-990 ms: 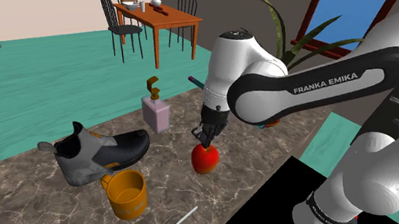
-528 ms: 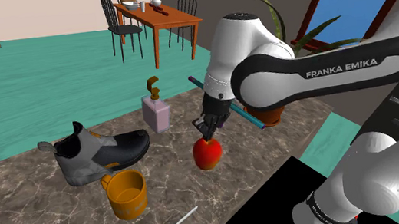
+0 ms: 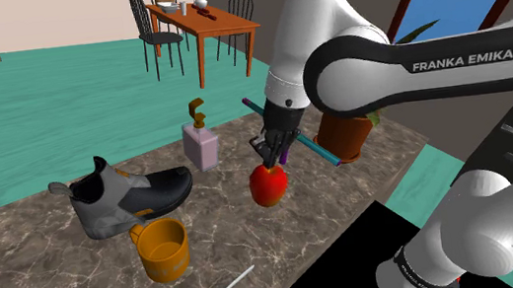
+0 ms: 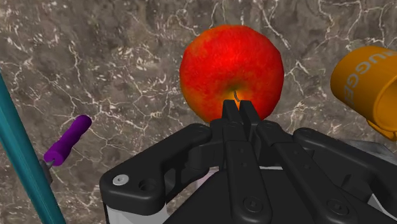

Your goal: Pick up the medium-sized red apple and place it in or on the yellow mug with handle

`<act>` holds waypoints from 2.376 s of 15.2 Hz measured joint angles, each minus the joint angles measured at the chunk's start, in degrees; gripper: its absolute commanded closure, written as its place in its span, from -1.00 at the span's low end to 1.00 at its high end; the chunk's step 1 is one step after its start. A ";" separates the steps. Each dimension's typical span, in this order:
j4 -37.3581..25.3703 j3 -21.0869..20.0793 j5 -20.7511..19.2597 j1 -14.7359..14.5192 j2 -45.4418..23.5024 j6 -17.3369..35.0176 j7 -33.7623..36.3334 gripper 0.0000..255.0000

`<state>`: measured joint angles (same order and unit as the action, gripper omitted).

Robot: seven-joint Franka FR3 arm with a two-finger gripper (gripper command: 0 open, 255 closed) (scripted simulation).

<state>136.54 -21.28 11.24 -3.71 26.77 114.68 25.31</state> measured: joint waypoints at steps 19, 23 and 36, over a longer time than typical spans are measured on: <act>-17.05 -1.51 -1.78 0.43 -4.00 -12.81 4.23 1.00; -25.78 -5.97 -3.81 0.08 -11.23 -14.17 10.23 1.00; -71.68 -16.09 -24.58 -13.06 -47.32 -29.36 31.38 1.00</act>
<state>64.86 -37.37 -13.34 -16.77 -20.55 85.32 56.68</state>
